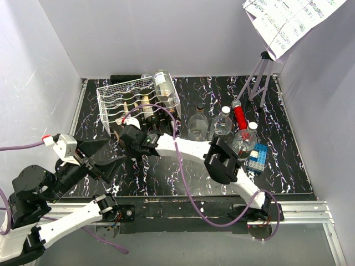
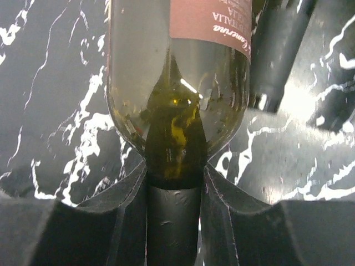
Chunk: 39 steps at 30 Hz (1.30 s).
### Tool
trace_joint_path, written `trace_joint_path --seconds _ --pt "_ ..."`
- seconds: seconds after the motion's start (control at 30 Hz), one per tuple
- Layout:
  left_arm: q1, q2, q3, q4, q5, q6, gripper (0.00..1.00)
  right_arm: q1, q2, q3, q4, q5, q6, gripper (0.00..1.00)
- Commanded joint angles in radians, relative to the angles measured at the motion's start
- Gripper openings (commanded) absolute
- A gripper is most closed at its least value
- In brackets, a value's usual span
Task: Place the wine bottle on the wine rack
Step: Place the wine bottle in the wine rack.
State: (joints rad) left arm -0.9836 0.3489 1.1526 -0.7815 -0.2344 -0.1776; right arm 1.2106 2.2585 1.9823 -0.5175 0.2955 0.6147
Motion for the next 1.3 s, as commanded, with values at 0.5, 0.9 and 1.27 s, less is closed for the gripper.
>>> trace_joint_path --seconds 0.5,0.9,1.27 --pt "0.003 0.062 -0.085 0.034 0.010 -0.115 0.98 -0.032 0.137 0.113 0.525 0.140 -0.227 0.01" --pt "0.003 0.068 -0.096 0.036 0.032 -0.145 0.98 -0.045 0.162 0.110 0.650 0.021 -0.248 0.01" --pt "0.003 0.087 -0.070 0.004 0.006 -0.174 0.98 -0.117 0.170 0.165 0.629 -0.205 -0.199 0.01"
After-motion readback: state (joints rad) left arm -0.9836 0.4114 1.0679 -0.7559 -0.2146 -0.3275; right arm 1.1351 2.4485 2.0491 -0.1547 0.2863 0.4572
